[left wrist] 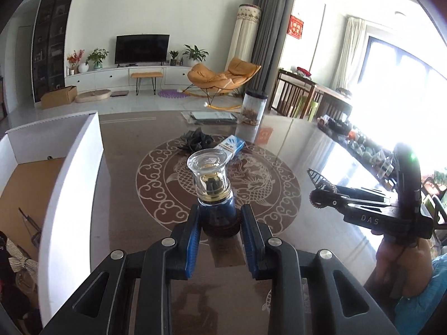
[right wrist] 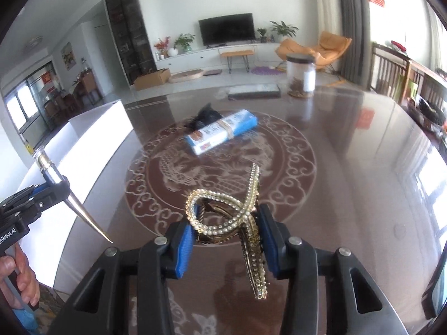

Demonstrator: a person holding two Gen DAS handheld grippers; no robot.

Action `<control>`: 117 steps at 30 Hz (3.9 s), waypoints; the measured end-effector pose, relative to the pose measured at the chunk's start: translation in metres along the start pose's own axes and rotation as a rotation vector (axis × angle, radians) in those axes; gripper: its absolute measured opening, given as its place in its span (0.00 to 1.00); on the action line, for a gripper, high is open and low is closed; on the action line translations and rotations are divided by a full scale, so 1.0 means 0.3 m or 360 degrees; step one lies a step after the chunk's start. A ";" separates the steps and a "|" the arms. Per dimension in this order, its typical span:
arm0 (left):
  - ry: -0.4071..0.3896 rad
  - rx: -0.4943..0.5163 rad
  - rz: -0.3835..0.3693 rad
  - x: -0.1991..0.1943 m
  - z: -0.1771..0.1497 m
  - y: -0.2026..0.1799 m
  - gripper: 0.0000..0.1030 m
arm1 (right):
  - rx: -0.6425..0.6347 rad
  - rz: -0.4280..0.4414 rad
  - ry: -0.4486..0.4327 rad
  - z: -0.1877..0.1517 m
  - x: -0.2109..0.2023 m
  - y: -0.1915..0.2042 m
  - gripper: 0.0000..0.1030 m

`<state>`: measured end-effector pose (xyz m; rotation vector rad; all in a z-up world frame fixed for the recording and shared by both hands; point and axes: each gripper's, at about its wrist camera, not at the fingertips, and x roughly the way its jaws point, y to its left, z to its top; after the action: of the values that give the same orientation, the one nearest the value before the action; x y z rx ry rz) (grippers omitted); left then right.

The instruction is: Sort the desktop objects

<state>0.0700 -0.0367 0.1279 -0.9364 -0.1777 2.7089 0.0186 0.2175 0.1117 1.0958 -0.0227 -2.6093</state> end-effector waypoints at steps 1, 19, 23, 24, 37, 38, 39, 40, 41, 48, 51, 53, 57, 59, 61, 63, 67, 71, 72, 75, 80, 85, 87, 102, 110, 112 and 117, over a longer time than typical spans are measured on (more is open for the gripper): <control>-0.0034 -0.0020 0.0001 -0.047 0.015 0.021 0.27 | -0.0042 0.0032 -0.0019 0.023 -0.014 0.043 0.42; 0.0169 -0.0531 0.0510 -0.474 -0.028 0.785 0.27 | -0.0729 0.1096 0.0120 0.090 0.022 1.153 0.42; 0.0336 -0.0549 0.0579 -0.339 -0.046 0.941 0.27 | -0.0925 0.1098 0.0272 -0.029 0.118 1.298 0.42; 0.0374 -0.0531 0.0597 -0.302 -0.047 0.962 0.27 | -0.0962 0.1089 0.0309 -0.054 0.145 1.319 0.42; 0.0469 -0.0428 0.0713 -0.074 0.051 1.036 0.75 | -0.0861 0.0959 0.0179 -0.082 0.203 1.281 0.80; 0.0452 -0.0432 0.0717 -0.084 0.053 1.031 0.75 | -0.0809 0.0946 0.0133 -0.076 0.193 1.238 0.85; 0.0437 -0.0431 0.0721 -0.094 0.050 1.019 0.75 | -0.0756 0.0925 0.0086 -0.071 0.185 1.195 0.87; 0.0421 -0.0420 0.0722 -0.104 0.049 1.003 0.75 | -0.0704 0.0894 0.0034 -0.067 0.179 1.149 0.89; 0.0406 -0.0400 0.0721 -0.113 0.049 0.985 0.75 | -0.0652 0.0849 -0.0016 -0.064 0.180 1.095 0.91; 0.0263 -0.0217 0.0529 -0.185 0.085 0.700 0.75 | -0.0269 0.0251 -0.0018 -0.116 0.246 0.585 0.92; 0.0219 -0.0109 0.0374 -0.193 0.113 0.518 0.76 | -0.0175 -0.0058 0.0059 -0.157 0.261 0.384 0.92; 0.0206 -0.0032 0.0244 -0.187 0.118 0.380 0.82 | -0.0140 -0.0199 0.0134 -0.179 0.268 0.282 0.92; 0.0239 0.0056 -0.0017 -0.149 0.070 0.120 1.00 | -0.0040 -0.0312 0.0149 -0.206 0.237 0.145 0.92; 0.0303 0.0064 -0.0098 -0.093 0.017 0.025 1.00 | -0.0002 -0.0347 0.0148 -0.212 0.233 0.129 0.92; 0.0376 0.0057 -0.0086 -0.009 -0.043 -0.031 1.00 | 0.0018 -0.0353 0.0158 -0.218 0.234 0.118 0.92; 0.0425 0.0045 0.0008 0.080 -0.104 -0.048 1.00 | -0.0003 -0.0348 0.0164 -0.218 0.241 0.129 0.92; 0.0531 -0.0044 0.0178 0.211 -0.185 0.004 1.00 | -0.0043 -0.0337 0.0181 -0.221 0.261 0.138 0.92; 0.0521 -0.0136 0.0260 0.264 -0.195 0.069 1.00 | 0.0026 -0.0303 0.0180 -0.221 0.264 0.109 0.92; 0.0506 -0.0140 0.0292 0.274 -0.192 0.078 1.00 | 0.0045 -0.0294 0.0179 -0.222 0.264 0.103 0.92; 0.0457 -0.0173 0.0370 0.315 -0.170 0.093 1.00 | 0.0094 -0.0277 0.0184 -0.223 0.263 0.087 0.92; 0.0445 -0.0186 0.0459 0.405 -0.145 0.108 1.00 | 0.0145 -0.0295 0.0141 -0.231 0.245 0.078 0.92; 0.0470 -0.0159 0.0500 0.468 -0.135 0.126 1.00 | 0.0196 -0.0272 0.0137 -0.233 0.246 0.064 0.92; 0.0478 -0.0136 0.0517 0.487 -0.128 0.126 1.00 | 0.0211 -0.0259 0.0143 -0.234 0.250 0.059 0.92; 0.0464 -0.0092 0.0554 0.517 -0.118 0.117 1.00 | 0.0267 -0.0134 0.0094 -0.241 0.232 0.043 0.92; 0.0463 -0.0093 0.0556 0.516 -0.118 0.116 1.00 | 0.0284 0.0045 0.0240 -0.045 0.378 -0.009 0.99; 0.0462 -0.0095 0.0555 0.515 -0.117 0.116 1.00 | 0.0334 0.0060 0.0248 0.064 0.450 -0.031 0.99; 0.0462 -0.0093 0.0555 0.516 -0.117 0.117 1.00 | 0.0540 0.0022 0.0329 0.310 0.669 -0.060 0.99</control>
<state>-0.0324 -0.0241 0.0024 -1.4865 -0.0372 2.8381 -0.1836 0.1671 0.0357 1.4668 -0.4393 -2.5237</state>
